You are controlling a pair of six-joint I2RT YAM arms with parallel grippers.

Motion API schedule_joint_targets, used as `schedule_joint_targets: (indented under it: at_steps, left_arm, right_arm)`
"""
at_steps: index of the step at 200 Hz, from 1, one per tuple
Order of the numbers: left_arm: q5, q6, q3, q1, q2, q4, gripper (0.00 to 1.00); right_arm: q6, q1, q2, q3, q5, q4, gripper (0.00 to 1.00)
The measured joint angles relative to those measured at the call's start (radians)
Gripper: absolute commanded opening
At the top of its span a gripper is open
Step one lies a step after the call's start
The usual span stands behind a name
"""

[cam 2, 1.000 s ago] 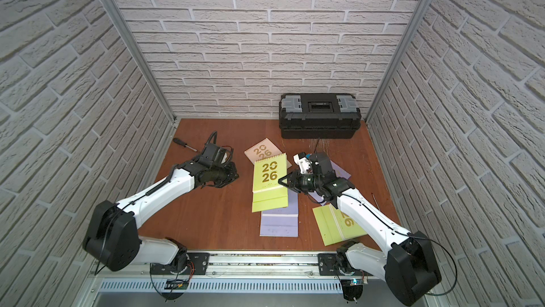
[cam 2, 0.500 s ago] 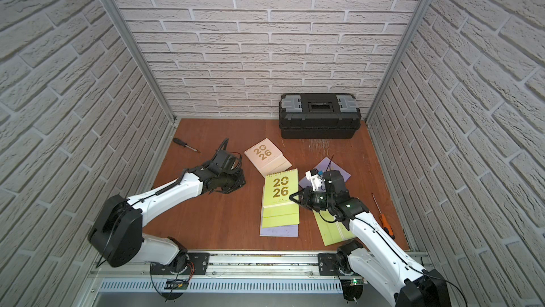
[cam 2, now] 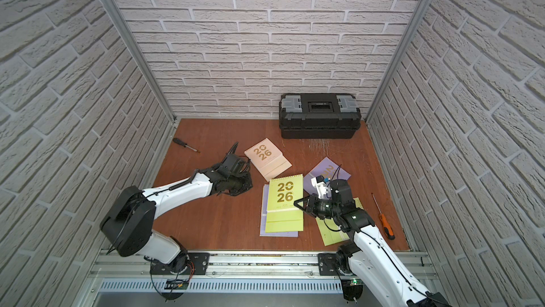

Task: Stack the calendars
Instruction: Place the calendar at the calendar.

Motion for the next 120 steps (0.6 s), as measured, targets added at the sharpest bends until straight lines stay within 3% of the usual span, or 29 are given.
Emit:
schedule_joint_targets:
  at_steps: [57, 120]
  left_arm:
    - [0.004, -0.013, -0.008, -0.006, 0.026, 0.024, 0.0]
    - [0.025, -0.037, -0.008, -0.034, 0.092, 0.085, 0.0]
  right_arm:
    - [0.01, -0.006, -0.027, -0.072, -0.053, 0.042, 0.03]
    - [0.028, -0.007, 0.062, -0.109, -0.082, 0.188, 0.03]
